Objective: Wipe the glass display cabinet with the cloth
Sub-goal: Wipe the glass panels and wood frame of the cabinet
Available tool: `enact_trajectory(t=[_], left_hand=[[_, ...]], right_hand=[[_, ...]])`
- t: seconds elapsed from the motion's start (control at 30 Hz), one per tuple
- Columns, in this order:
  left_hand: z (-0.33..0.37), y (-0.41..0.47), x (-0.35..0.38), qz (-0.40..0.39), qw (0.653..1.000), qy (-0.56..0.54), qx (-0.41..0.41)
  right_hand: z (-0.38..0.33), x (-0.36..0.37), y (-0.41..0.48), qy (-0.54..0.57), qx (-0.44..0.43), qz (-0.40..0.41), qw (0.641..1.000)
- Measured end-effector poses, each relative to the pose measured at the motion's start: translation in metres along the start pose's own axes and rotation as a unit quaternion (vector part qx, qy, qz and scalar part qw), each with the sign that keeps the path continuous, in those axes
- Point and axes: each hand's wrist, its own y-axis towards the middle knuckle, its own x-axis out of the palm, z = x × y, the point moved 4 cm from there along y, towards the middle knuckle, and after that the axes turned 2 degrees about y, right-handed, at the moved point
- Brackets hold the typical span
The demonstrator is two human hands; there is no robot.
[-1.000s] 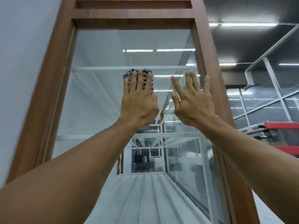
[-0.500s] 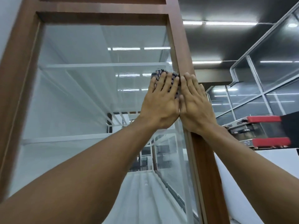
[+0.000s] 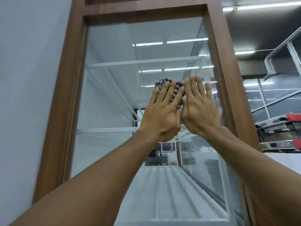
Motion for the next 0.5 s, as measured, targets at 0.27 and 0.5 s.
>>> enact_trajectory(t=[0.27,0.5], left_hand=[[-0.082,-0.051,-0.016,0.005,0.999,0.013,-0.049],[-0.149,-0.09,-0.028,0.021,0.995,0.017,-0.096]], right_hand=[[-0.088,0.03,0.008,0.006,-0.059,-0.017,0.998],[-0.153,0.052,0.015,-0.011,-0.104,-0.038,0.994]])
